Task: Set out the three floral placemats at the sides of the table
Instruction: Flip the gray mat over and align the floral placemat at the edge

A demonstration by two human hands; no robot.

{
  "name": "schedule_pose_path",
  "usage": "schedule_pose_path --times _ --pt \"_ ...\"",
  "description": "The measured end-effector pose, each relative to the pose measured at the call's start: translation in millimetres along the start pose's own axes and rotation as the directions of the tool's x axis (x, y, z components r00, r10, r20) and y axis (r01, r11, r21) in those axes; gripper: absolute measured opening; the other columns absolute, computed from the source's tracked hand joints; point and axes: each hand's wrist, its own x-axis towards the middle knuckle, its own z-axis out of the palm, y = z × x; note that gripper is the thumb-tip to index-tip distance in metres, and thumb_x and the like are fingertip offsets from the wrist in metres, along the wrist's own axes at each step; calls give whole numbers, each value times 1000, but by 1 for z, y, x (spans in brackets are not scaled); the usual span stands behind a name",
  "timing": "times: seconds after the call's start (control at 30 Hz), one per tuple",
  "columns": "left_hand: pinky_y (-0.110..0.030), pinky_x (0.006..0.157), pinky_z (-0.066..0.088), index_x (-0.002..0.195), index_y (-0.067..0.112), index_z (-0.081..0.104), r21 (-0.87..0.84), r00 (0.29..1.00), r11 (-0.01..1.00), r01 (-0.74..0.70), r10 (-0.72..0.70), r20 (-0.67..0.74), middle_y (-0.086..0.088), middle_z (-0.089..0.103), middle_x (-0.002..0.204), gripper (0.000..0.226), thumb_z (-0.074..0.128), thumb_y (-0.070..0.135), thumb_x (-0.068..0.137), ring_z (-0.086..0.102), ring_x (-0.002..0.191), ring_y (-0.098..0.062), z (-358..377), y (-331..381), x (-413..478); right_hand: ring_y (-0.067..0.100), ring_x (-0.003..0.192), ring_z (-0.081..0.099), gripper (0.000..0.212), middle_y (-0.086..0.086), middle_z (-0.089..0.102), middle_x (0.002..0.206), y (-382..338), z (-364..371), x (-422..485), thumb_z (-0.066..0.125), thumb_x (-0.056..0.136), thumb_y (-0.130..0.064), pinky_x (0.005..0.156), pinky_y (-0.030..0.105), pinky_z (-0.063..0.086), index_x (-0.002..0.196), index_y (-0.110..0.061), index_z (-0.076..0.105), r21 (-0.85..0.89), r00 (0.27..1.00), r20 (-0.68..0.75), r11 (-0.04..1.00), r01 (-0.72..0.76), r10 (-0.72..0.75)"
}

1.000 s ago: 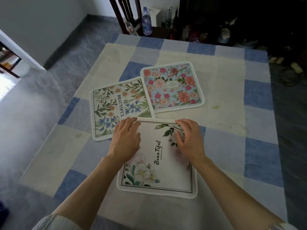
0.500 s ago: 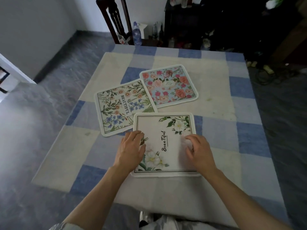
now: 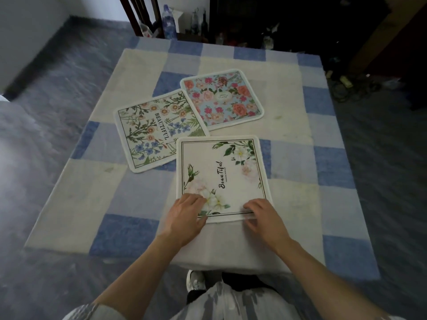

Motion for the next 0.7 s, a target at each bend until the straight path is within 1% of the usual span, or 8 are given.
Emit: schedule_pose_path --times 0.1,0.17,0.3,0.37,0.47,0.57,0.6,0.7 --pt "-35 94 47 120 21 60 37 998 999 -15 12 58 2 60 122 43 67 38 81 52 113 -22 4 2 2 23 110 54 38 3 62 114 -1 2 5 78 72 -10 91 30 46 108 -12 65 -19 1000 17 1000 22 -22" --pt "-34 96 45 120 23 59 72 994 997 -31 24 102 4 58 124 43 67 38 80 51 113 -20 7 3 4 21 110 53 35 2 61 115 1 3 9 76 74 -9 89 28 47 107 -12 65 -17 999 31 1000 8 -7" --pt "-34 93 47 116 22 62 128 984 986 -105 85 157 2 60 122 41 68 34 76 52 110 -21 10 5 5 19 110 53 34 0 60 114 6 4 12 76 74 -10 84 22 44 106 -13 66 -40 999 47 999 26 -24" --pt "-35 91 48 113 21 63 140 980 983 -121 96 173 1 60 121 39 67 33 77 52 110 -22 10 5 6 20 110 53 34 0 60 114 9 5 13 76 74 -12 84 26 48 106 -14 66 -61 996 63 996 64 -60" --pt "-39 87 52 107 15 66 186 977 972 -143 108 184 -4 63 115 32 68 24 76 56 105 -27 7 10 8 23 109 55 30 2 63 112 13 1 15 74 77 -14 78 31 52 106 -12 67 -98 988 75 985 144 -137" --pt "-38 70 57 89 10 69 247 964 944 -217 169 203 -8 69 97 24 73 17 66 64 87 -30 0 16 8 28 97 63 26 6 68 100 12 -5 15 80 72 -12 72 31 56 96 -9 71 -138 967 77 958 250 -241" --pt "-38 67 57 86 11 69 254 962 938 -238 191 197 -8 70 94 21 73 17 66 65 84 -30 -1 16 9 29 93 65 25 7 69 96 11 -7 15 82 70 -10 70 31 57 93 -8 72 -140 962 69 952 272 -265" --pt "-38 71 56 92 13 70 256 961 930 -264 232 150 -6 69 97 17 68 22 78 64 86 -28 -5 13 9 29 88 67 23 9 71 91 8 -10 14 81 71 -6 66 33 58 92 -6 73 -127 959 37 950 285 -282"
